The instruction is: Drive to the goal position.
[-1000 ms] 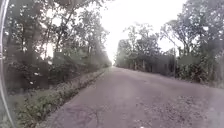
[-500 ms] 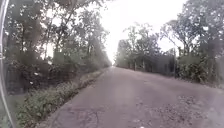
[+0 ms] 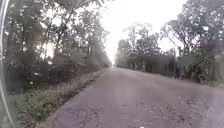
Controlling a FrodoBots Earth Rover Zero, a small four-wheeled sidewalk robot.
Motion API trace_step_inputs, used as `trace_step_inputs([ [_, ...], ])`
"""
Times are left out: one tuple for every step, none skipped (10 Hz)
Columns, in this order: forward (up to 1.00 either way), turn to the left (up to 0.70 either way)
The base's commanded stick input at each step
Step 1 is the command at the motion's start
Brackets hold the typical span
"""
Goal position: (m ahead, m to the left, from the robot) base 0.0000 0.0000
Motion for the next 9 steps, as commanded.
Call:
trace_step_inputs([
  [0.1, 0.01],
  [0.1, 0.01],
  [0.1, 0.01],
  [0.1, 0.01],
  [0.1, 0.01],
  [0.1, 0.01],
  [0.1, 0.01],
  [0.1, 0.01],
  [0.1, 0.01],
])
